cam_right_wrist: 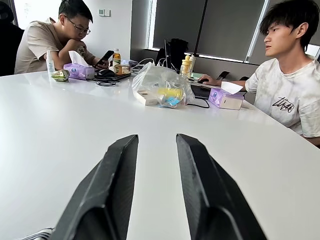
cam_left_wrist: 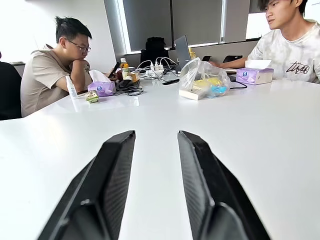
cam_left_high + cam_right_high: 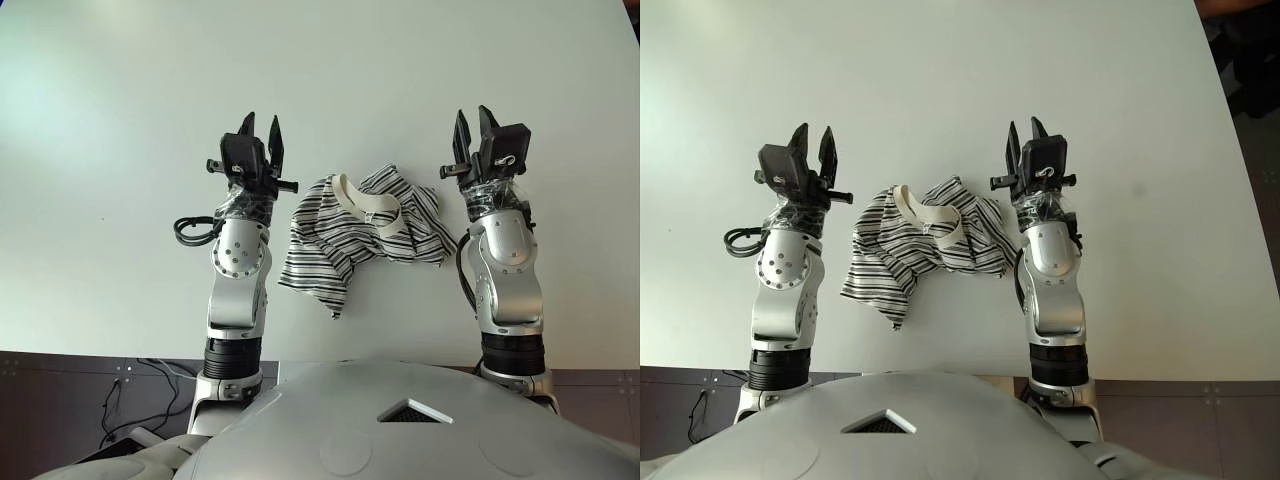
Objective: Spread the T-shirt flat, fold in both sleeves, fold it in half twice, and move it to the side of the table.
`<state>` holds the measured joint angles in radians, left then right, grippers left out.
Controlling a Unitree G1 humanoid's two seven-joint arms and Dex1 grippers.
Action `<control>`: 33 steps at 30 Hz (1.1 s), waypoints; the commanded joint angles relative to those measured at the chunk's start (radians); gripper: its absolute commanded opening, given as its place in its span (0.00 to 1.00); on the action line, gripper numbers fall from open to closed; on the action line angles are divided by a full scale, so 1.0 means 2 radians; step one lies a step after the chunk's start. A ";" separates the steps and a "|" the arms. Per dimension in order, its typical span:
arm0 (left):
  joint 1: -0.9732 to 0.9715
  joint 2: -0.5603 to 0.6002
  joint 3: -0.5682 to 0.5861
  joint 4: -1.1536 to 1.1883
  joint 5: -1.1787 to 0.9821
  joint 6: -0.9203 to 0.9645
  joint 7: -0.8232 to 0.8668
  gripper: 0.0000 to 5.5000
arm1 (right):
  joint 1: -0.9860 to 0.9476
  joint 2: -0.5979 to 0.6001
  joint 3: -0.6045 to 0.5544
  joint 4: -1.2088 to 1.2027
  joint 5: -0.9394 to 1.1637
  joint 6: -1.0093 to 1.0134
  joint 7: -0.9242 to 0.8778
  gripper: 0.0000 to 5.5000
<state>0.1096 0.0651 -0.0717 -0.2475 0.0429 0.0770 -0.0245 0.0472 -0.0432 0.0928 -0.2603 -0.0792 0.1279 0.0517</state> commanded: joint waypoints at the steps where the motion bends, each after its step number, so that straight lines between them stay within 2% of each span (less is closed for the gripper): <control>1: -0.020 -0.003 0.011 0.007 -0.012 0.009 -0.004 0.40 | -0.012 0.004 -0.006 0.010 0.002 -0.005 -0.007 0.34; 13: -0.072 0.020 0.038 0.046 0.008 0.022 0.001 0.40 | -0.037 0.005 -0.021 0.055 0.013 -0.035 -0.013 0.34; 33: -0.097 -0.001 0.026 0.126 0.016 -0.030 0.010 0.40 | -0.100 -0.035 -0.030 0.141 0.052 -0.031 0.076 0.34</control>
<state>-0.0682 0.0660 -0.0180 -0.0108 0.0642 0.0285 -0.0148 -0.1325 -0.1010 0.0411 0.0124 0.0054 0.0470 0.1929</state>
